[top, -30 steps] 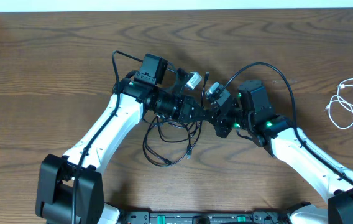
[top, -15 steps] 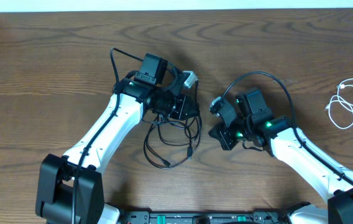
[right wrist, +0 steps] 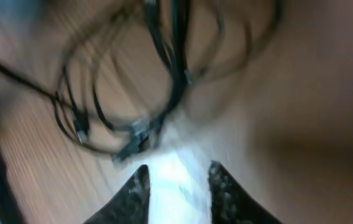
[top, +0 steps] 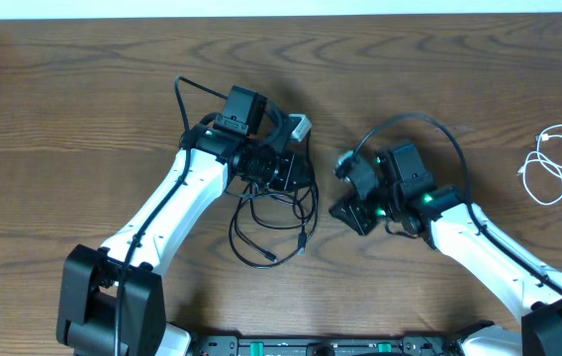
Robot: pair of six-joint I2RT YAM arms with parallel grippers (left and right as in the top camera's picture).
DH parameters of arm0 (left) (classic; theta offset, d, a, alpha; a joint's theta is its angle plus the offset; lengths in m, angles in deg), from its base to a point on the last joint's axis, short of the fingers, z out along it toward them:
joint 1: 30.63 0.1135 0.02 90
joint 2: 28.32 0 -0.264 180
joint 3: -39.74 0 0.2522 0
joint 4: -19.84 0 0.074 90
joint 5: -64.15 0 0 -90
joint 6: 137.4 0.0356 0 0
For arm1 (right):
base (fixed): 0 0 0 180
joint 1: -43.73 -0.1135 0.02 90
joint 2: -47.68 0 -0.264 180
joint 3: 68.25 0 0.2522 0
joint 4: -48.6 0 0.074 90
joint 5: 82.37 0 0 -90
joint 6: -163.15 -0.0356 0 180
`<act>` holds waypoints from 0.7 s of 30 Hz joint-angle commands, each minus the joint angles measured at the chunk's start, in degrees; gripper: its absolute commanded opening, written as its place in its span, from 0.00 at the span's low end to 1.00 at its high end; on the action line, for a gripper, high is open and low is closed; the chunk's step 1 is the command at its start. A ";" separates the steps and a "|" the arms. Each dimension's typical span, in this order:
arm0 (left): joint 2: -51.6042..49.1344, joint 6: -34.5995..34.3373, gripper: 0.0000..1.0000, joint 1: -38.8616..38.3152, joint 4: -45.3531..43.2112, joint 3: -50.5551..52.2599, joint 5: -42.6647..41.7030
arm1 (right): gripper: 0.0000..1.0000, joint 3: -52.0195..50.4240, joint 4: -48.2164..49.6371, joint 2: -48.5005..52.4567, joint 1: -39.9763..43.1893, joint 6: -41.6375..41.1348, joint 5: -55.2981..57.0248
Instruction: Untangle cables
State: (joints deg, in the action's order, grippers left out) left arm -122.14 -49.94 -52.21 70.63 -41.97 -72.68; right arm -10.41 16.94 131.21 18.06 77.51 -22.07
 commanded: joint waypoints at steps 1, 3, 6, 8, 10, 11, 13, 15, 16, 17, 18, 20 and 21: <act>1.38 0.83 0.07 -0.09 0.11 -0.44 -9.64 | 0.32 0.11 4.33 -0.26 -0.33 -0.04 -3.93; 1.38 0.87 0.08 -0.09 -0.20 -0.44 -14.40 | 0.35 0.11 6.78 -0.26 -0.33 -0.02 -3.85; 1.38 1.07 0.07 -0.09 -1.49 -0.44 -21.53 | 0.36 0.11 8.83 -0.26 -0.31 -0.02 -3.87; 1.38 1.05 0.07 -0.09 -2.56 -0.44 -24.90 | 0.35 0.11 9.53 -0.26 -0.31 -0.02 -3.87; 1.38 1.03 0.07 -0.09 -3.13 -0.44 -26.29 | 0.32 0.11 10.12 -0.26 -0.31 -0.02 -3.85; 1.38 1.03 0.07 -0.09 -3.13 -0.44 -26.27 | 0.32 0.11 10.49 -0.26 -0.31 -0.02 -3.82; 1.38 1.03 0.07 -0.09 -3.10 -0.44 -26.27 | 0.28 0.11 11.26 -0.26 -0.31 -0.04 -3.82; 1.38 1.03 0.07 -0.09 -3.10 -0.44 -26.23 | 0.16 0.11 12.55 -0.26 -0.31 -0.07 -3.87; 1.38 1.03 0.08 -0.09 -3.10 -0.44 -26.03 | 0.08 0.11 12.85 -0.26 -0.31 -0.07 -3.89; 1.38 1.05 0.08 -0.09 -3.10 -0.44 -25.81 | 0.01 0.11 12.98 -0.26 -0.31 -0.07 -3.89; 1.38 1.05 0.07 -0.09 -3.15 -0.44 -25.53 | 0.01 0.11 12.85 -0.26 -0.31 -0.15 -3.91; 1.38 1.05 0.08 -0.09 -3.13 -0.44 -23.89 | 0.01 0.11 11.69 -0.26 -0.31 -0.98 -3.89; 1.38 1.05 0.07 -0.09 -3.08 -0.44 -21.70 | 0.01 0.11 10.45 -0.26 -0.31 -1.14 -3.91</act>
State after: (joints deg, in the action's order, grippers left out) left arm -122.14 -49.92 -52.21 67.64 -41.97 -96.27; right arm -10.41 29.25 131.21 18.04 77.11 -25.28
